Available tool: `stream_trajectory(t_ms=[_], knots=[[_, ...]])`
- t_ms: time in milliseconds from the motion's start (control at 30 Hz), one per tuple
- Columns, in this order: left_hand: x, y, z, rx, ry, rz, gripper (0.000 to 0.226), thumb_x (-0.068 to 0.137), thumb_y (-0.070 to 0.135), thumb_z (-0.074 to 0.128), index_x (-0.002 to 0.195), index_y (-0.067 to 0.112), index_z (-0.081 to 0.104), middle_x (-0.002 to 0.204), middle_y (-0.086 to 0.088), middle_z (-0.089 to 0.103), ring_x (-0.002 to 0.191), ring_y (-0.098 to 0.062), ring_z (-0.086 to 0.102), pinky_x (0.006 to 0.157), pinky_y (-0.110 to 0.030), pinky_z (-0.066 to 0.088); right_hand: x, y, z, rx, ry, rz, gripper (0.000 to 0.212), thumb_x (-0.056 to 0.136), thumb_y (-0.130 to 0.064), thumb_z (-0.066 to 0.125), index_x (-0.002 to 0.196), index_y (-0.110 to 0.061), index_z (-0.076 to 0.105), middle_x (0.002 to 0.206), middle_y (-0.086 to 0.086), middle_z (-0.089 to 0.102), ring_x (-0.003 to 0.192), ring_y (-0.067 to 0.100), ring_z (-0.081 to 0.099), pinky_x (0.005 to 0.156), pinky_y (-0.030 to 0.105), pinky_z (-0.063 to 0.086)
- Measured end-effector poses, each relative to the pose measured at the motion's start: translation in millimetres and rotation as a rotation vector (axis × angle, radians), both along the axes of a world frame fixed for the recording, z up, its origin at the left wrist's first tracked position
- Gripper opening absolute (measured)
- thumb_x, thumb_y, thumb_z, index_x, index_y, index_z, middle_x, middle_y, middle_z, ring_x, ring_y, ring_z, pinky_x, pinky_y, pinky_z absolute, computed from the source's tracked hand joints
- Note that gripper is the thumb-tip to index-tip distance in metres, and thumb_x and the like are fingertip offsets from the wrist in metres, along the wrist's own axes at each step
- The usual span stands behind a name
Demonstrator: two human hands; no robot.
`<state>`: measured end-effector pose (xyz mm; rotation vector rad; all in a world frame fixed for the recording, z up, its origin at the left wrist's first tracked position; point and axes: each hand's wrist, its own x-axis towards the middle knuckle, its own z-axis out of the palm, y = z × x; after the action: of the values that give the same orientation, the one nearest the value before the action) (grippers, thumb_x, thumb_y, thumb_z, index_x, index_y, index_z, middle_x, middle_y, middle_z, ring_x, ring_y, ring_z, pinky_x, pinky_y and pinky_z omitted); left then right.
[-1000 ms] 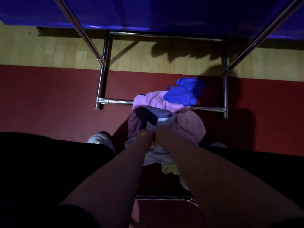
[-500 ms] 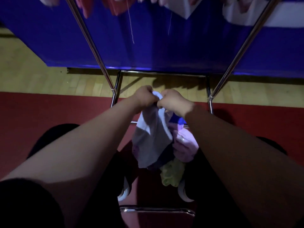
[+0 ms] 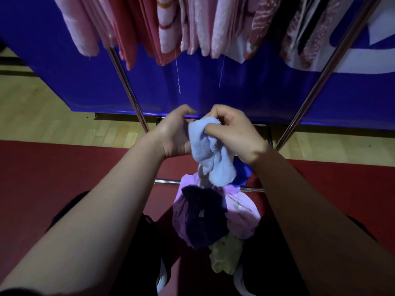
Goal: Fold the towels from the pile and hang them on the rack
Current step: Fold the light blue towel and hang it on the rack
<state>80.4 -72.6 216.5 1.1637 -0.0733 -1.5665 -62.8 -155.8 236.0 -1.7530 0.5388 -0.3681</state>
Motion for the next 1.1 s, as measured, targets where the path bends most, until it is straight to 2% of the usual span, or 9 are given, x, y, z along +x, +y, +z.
stream_trajectory(t_ms=[100, 267, 400, 533, 667, 767, 867, 967, 1100], knots=[[-2, -10, -7, 0.025, -0.054, 0.065, 0.018, 0.090, 0.027, 0.054, 0.081, 0.011, 0.054, 0.082, -0.007, 0.049, 0.073, -0.018, 0.052, 0.062, -0.026, 0.049, 4, 0, 0, 0.033, 0.041, 0.144, 0.008, 0.074, -0.008, 0.063, 0.073, -0.008, 0.056, 0.096, 0.021, 0.067, 0.087, 0.031, 0.065, 0.082, 0.048, 0.053], [-10, -15, -14, 0.030, -0.476, 0.266, 0.019, 0.083, -0.012, 0.056, 0.085, 0.007, 0.059, 0.066, -0.010, 0.062, 0.061, -0.020, 0.060, 0.057, -0.026, 0.052, 3, -17, -1, 0.118, 0.157, 0.275, 0.019, 0.079, -0.001, 0.074, 0.080, -0.017, 0.063, 0.089, 0.005, 0.068, 0.084, 0.009, 0.061, 0.079, 0.028, 0.049], [-10, -11, -4, -0.139, -0.590, 0.235, 0.028, 0.077, -0.011, 0.056, 0.082, 0.016, 0.063, 0.077, -0.016, 0.056, 0.065, -0.024, 0.054, 0.058, -0.027, 0.046, 1, -33, -6, 0.142, 0.238, 0.138, 0.019, 0.080, 0.003, 0.072, 0.091, -0.011, 0.066, 0.092, 0.013, 0.068, 0.087, 0.014, 0.061, 0.079, 0.024, 0.050], [-17, -7, 12, -0.344, -0.531, 0.103, 0.018, 0.082, -0.004, 0.064, 0.084, 0.014, 0.066, 0.079, -0.014, 0.058, 0.072, -0.024, 0.056, 0.072, -0.033, 0.048, 7, -42, -23, 0.149, 0.276, -0.178, 0.054, 0.080, 0.012, 0.064, 0.123, -0.018, 0.054, 0.117, 0.010, 0.056, 0.099, 0.020, 0.059, 0.077, 0.024, 0.049], [-16, -3, 27, -0.471, -0.311, 0.088, 0.010, 0.088, 0.014, 0.051, 0.089, 0.007, 0.059, 0.074, -0.005, 0.066, 0.071, -0.017, 0.065, 0.067, -0.024, 0.055, 11, -49, -44, 0.163, 0.215, -0.057, 0.089, 0.072, 0.014, 0.059, 0.146, -0.029, 0.034, 0.132, 0.003, 0.052, 0.114, 0.018, 0.057, 0.089, 0.031, 0.053], [-6, 4, 31, -0.499, -0.236, 0.052, 0.023, 0.088, 0.023, 0.048, 0.091, 0.008, 0.065, 0.070, -0.005, 0.062, 0.073, -0.020, 0.066, 0.072, -0.028, 0.056, 13, -52, -48, 0.190, 0.251, 0.050, 0.061, 0.066, 0.006, 0.069, 0.123, -0.010, 0.057, 0.107, 0.008, 0.068, 0.094, 0.015, 0.063, 0.075, 0.030, 0.052], [4, 6, 29, -0.432, -0.261, 0.096, 0.023, 0.091, 0.025, 0.049, 0.096, 0.013, 0.069, 0.071, -0.008, 0.053, 0.073, -0.023, 0.063, 0.073, -0.032, 0.056, 14, -51, -48, 0.186, 0.282, -0.045, 0.047, 0.056, -0.008, 0.076, 0.100, -0.002, 0.063, 0.097, 0.022, 0.070, 0.083, 0.020, 0.062, 0.074, 0.035, 0.050], [13, 6, 23, -0.349, -0.221, 0.160, 0.024, 0.096, 0.023, 0.048, 0.108, 0.015, 0.068, 0.082, -0.011, 0.057, 0.084, -0.025, 0.062, 0.083, -0.036, 0.054, 13, -56, -45, 0.120, 0.265, -0.151, 0.029, 0.063, -0.006, 0.073, 0.085, -0.012, 0.057, 0.081, 0.015, 0.063, 0.074, 0.020, 0.059, 0.067, 0.037, 0.047], [14, 2, 14, -0.277, -0.271, 0.159, 0.028, 0.094, 0.009, 0.050, 0.119, 0.010, 0.062, 0.099, -0.012, 0.063, 0.095, -0.024, 0.061, 0.088, -0.033, 0.054, 11, -55, -34, 0.055, 0.141, -0.177, 0.020, 0.068, -0.009, 0.064, 0.085, -0.015, 0.054, 0.077, 0.006, 0.058, 0.073, 0.017, 0.054, 0.066, 0.035, 0.045]])
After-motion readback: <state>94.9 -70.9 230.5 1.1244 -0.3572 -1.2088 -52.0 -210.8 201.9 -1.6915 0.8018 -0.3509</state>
